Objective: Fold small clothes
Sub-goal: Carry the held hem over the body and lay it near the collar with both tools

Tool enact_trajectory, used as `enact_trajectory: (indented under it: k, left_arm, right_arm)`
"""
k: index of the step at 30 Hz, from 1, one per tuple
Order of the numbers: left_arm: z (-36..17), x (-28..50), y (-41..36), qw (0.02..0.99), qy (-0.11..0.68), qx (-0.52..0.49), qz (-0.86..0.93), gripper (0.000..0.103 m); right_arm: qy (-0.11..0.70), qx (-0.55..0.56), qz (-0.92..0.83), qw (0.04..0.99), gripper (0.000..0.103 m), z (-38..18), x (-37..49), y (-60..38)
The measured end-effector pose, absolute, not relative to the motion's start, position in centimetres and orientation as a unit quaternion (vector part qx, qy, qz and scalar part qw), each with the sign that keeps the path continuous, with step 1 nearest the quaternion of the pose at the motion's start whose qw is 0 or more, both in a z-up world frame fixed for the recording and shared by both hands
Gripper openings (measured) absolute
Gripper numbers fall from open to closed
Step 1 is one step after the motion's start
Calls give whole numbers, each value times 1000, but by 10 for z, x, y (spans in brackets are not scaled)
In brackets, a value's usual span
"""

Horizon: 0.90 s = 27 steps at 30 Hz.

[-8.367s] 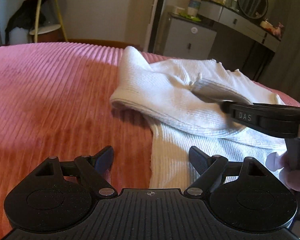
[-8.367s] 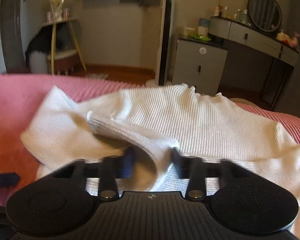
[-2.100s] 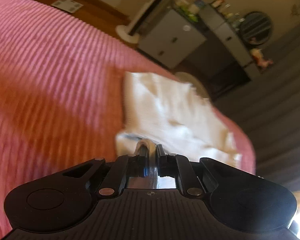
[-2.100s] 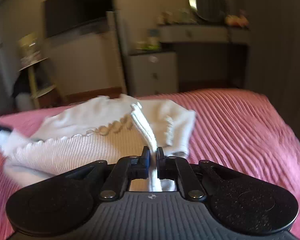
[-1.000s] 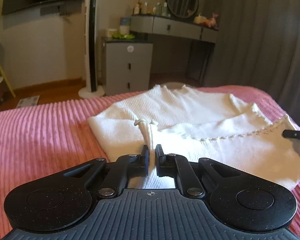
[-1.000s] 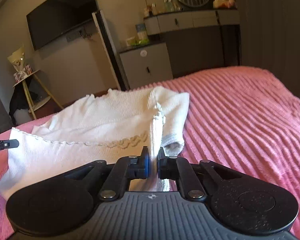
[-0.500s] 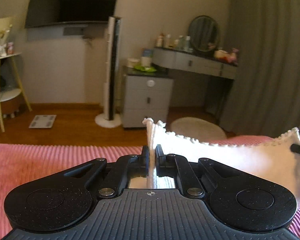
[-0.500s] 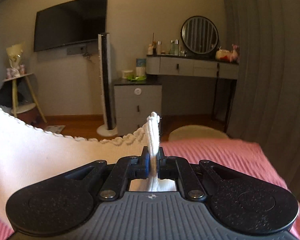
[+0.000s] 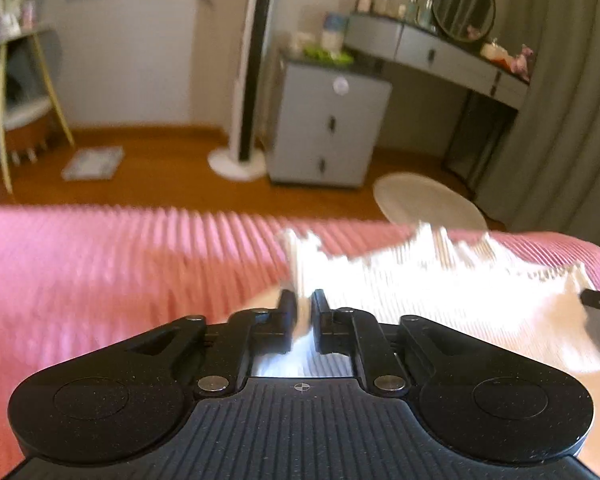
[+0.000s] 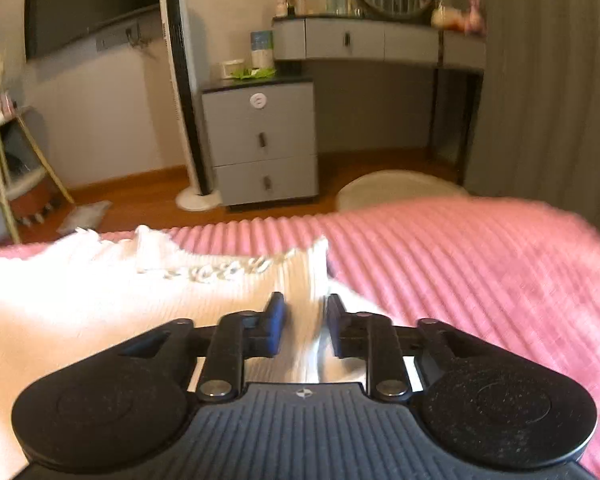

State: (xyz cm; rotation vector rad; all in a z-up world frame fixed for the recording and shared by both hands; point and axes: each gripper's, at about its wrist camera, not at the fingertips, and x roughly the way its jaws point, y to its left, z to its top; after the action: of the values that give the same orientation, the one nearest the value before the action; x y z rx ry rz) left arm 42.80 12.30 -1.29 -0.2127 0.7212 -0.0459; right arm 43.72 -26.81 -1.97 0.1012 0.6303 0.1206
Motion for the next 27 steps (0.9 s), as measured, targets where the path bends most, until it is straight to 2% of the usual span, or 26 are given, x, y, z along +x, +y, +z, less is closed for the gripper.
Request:
enact_trajectory:
  k: [1, 3, 4, 5, 10, 16, 21, 24, 26, 27]
  left_arm:
    - [-18, 429, 126, 925, 362, -114, -33, 21]
    - [-23, 431, 132, 923, 363, -124, -34, 18]
    - [-23, 430, 134, 925, 357, -125, -34, 10]
    - [-22, 429, 134, 927, 352, -124, -31, 10]
    - [-3, 419, 129, 948, 305, -88, -11, 8]
    - [26, 419, 128, 966, 240, -96, 7, 7]
    - [4, 434, 121, 959, 270, -70, 51, 8]
    - [-11, 440, 118, 944, 319, -48, 68, 10]
    - [-6, 424, 123, 945, 318, -59, 60, 14]
    - [-3, 413, 127, 944, 319, -67, 49, 20]
  right_arm:
    - [308, 49, 63, 948, 23, -20, 437, -269]
    - [302, 47, 68, 950, 21, -21, 435, -268]
    - [301, 42, 68, 950, 10, -21, 435, -266]
    - [298, 33, 65, 952, 6, -21, 433, -263]
    - [252, -20, 57, 966, 6, -1, 428, -248]
    - [200, -70, 20, 977, 6, 18, 438, -234]
    - [220, -67, -34, 973, 6, -2, 459, -237]
    - [287, -6, -37, 957, 14, -9, 465, -256]
    - [284, 46, -17, 958, 18, -3, 439, -269]
    - [281, 70, 0, 957, 33, -1, 419, -277]
